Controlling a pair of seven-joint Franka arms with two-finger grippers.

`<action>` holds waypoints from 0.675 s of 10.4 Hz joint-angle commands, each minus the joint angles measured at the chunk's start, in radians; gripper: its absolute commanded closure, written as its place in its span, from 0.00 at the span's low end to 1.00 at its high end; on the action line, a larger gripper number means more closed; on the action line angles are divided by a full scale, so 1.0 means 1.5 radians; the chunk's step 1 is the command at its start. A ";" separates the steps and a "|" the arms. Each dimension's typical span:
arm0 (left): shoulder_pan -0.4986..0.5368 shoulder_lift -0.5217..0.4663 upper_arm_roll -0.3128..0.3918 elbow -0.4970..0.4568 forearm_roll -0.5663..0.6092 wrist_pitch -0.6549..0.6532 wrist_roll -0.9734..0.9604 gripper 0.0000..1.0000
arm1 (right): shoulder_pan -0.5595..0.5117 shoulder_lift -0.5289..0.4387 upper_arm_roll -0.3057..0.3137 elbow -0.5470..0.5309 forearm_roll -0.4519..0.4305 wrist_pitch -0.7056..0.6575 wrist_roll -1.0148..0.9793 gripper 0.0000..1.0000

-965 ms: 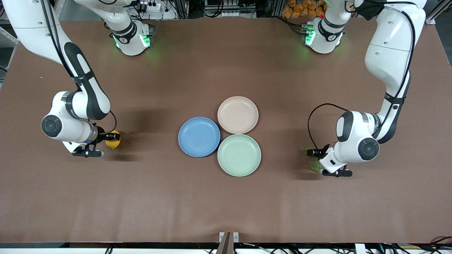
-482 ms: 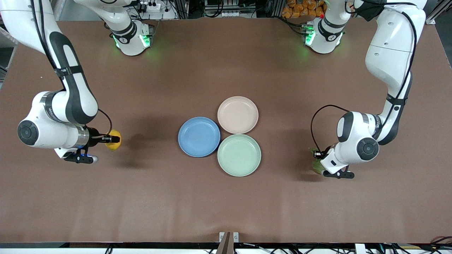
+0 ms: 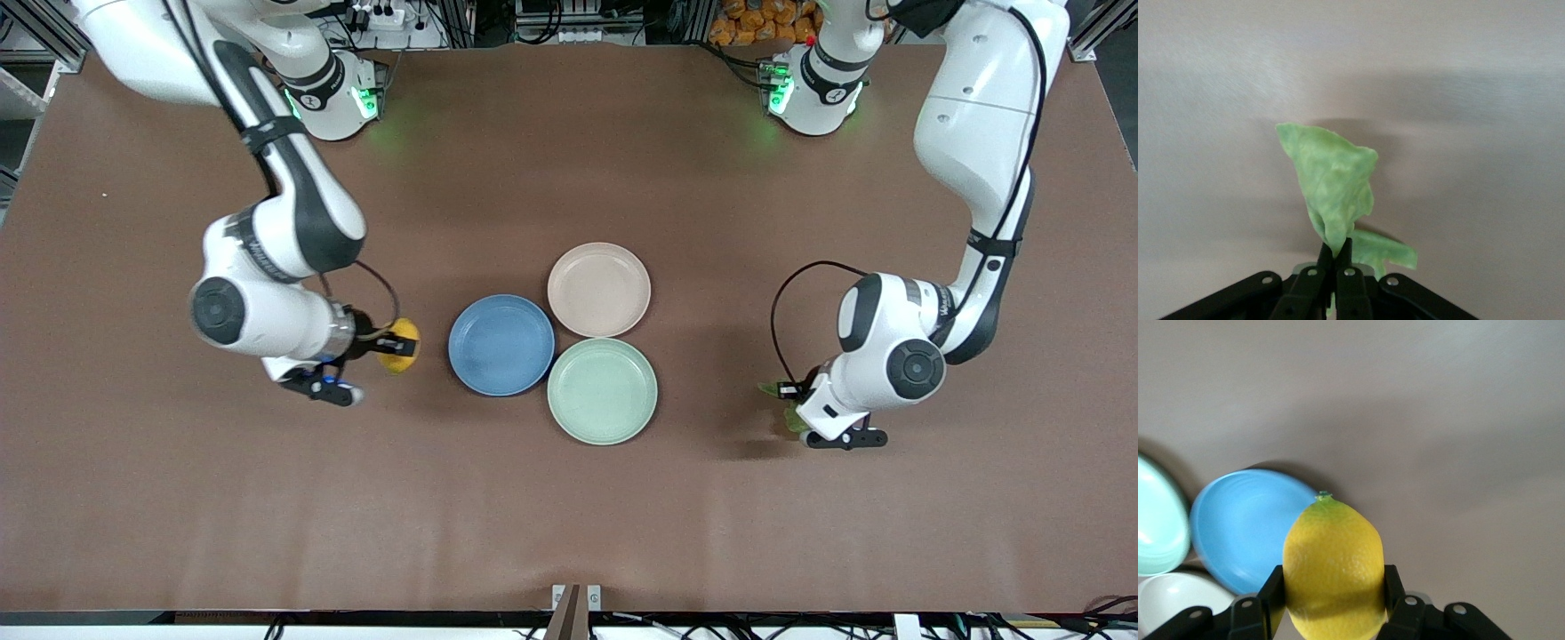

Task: Place lemon and lettuce in plates
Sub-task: 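Carry the lemon over the blue plate while the left gripper carries lettuce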

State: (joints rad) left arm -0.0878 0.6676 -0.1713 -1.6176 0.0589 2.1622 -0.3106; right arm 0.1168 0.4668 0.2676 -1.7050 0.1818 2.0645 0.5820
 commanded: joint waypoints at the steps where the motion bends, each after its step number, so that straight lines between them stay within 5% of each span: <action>1: -0.030 -0.049 -0.026 -0.011 0.004 -0.061 -0.115 1.00 | 0.044 0.041 0.011 0.022 0.010 0.035 0.076 1.00; 5: -0.032 -0.051 -0.156 -0.011 0.001 -0.079 -0.378 1.00 | 0.088 0.109 0.011 0.023 0.010 0.110 0.130 0.96; 6: -0.032 -0.049 -0.183 -0.011 0.001 -0.079 -0.423 1.00 | 0.089 0.120 0.011 0.023 0.010 0.110 0.131 0.85; 7: -0.034 -0.047 -0.200 -0.011 0.001 -0.079 -0.456 1.00 | 0.089 0.128 0.011 0.025 0.009 0.110 0.134 0.58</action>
State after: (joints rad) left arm -0.1450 0.5995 -0.4364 -1.6291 0.0581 2.0547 -0.9145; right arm 0.2505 0.6382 0.2815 -1.6987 0.1819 2.2381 0.7614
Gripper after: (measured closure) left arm 0.965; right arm 0.379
